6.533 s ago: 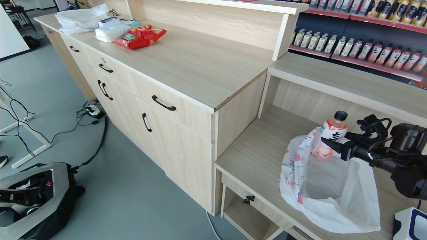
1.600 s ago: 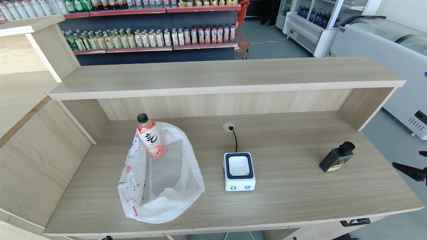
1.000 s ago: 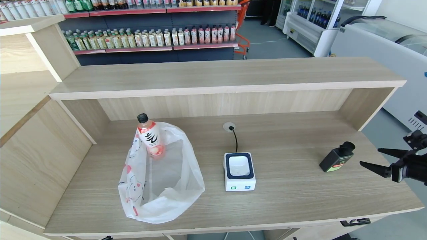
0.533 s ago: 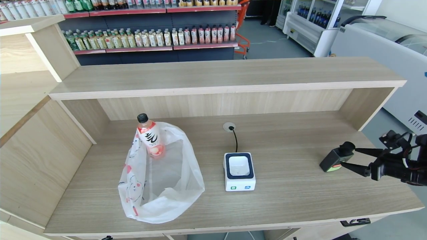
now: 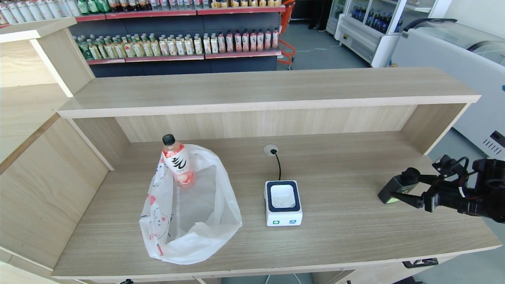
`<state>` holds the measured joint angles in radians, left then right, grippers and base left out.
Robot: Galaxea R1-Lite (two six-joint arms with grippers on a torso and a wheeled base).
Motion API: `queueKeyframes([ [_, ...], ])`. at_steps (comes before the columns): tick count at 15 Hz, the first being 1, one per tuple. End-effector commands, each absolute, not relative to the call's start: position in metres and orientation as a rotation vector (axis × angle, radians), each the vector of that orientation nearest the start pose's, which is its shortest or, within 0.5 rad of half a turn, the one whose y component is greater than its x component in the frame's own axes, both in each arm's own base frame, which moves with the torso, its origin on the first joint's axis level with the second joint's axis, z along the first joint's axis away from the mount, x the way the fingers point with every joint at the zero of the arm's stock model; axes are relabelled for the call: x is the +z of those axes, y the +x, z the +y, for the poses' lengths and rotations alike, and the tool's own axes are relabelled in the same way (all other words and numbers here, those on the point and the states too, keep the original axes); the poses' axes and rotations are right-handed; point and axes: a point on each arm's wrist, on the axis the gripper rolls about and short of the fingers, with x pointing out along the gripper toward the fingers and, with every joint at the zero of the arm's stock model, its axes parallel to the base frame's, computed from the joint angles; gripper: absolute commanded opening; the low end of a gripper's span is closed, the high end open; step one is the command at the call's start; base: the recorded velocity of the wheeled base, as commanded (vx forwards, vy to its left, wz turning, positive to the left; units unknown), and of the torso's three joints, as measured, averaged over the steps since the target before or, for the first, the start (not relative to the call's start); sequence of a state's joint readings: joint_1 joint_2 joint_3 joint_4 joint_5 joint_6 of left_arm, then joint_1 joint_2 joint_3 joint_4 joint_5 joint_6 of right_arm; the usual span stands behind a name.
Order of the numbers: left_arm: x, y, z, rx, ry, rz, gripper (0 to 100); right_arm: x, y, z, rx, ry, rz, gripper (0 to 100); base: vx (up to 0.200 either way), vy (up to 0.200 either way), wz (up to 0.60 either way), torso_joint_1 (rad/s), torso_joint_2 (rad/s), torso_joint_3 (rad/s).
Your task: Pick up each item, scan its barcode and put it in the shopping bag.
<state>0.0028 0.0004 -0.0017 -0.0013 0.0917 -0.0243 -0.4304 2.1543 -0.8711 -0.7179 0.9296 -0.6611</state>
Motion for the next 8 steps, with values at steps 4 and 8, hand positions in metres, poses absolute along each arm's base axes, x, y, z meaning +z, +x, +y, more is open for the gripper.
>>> queueKeyframes([
  [4,0.076,-0.023,0.002,0.095,-0.025,-0.004,100,0.043,0.354,-0.131,0.631,-0.279,0.26,100,0.0,0.0,0.0,0.0,0.0,0.0],
  [8,0.076,-0.023,0.002,0.097,-0.025,-0.004,100,0.042,0.368,-0.122,0.658,-0.283,0.243,100,0.0,0.0,0.0,0.0,0.0,0.0],
])
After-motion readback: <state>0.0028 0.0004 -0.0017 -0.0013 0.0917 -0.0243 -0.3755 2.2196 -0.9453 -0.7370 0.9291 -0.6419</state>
